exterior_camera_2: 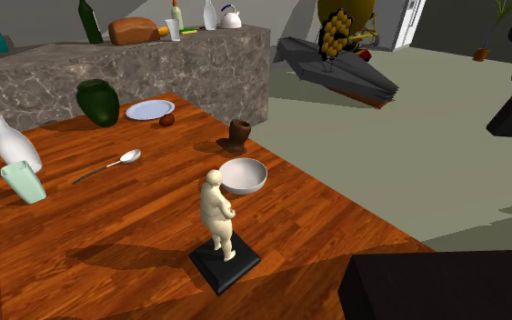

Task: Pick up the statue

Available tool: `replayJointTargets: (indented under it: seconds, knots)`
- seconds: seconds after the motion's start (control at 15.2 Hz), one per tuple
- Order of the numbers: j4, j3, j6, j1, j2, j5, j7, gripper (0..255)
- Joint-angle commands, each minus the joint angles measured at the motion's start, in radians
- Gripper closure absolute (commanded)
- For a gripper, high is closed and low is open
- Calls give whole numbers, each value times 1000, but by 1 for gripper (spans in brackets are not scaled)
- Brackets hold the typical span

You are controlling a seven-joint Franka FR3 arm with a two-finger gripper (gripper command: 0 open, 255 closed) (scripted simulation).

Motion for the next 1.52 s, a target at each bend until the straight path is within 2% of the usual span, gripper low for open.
replayJointTargets:
  seconds: [0.0,0.4,0.79,1.12,1.45]
  knots:
    - [0,0,0,0,0,0,0,0]
    - [11,-121,131,-37,144,-34,-104,0]
    - [69,-236,249,-59,327,-33,-214,0]
    - [152,-324,327,-69,502,7,-318,0]
    - [266,-398,379,-82,695,89,-438,0]
